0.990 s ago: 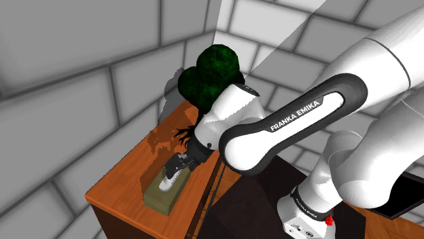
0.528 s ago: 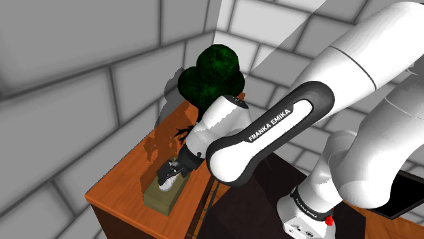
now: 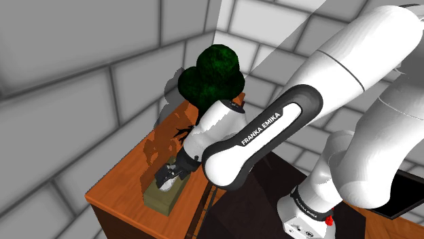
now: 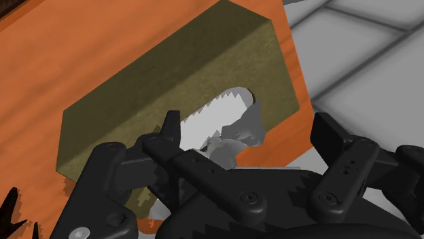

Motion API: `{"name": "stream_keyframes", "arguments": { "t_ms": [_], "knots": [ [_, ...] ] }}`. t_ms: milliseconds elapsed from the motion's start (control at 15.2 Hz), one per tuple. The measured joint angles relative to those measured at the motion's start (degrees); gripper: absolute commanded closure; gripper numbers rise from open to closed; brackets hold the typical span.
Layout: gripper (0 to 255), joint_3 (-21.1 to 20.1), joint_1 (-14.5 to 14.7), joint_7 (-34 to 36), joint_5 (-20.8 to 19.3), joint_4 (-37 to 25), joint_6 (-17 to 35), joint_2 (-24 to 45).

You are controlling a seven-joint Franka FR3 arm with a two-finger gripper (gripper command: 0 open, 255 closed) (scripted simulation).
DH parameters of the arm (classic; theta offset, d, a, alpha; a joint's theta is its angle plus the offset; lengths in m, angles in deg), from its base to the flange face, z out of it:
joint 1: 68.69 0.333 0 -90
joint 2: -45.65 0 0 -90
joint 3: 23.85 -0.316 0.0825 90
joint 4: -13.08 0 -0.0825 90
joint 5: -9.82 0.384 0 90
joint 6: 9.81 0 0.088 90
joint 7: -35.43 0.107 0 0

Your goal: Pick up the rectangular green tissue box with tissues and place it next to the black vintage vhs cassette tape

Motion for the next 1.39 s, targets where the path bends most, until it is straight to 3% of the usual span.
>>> {"name": "stream_keyframes", "arguments": {
  "t_ms": [66,726,1386],
  "knots": [
    [255,0.0,0.0,0.0,0.0,0.0,0.0,0.0],
    [255,0.04,-0.02,0.04,-0.02,-0.05,0.06,-0.11],
    [255,0.84,-0.92,7.1,-6.77,0.19,-8.29,-8.36]
  ]
}}
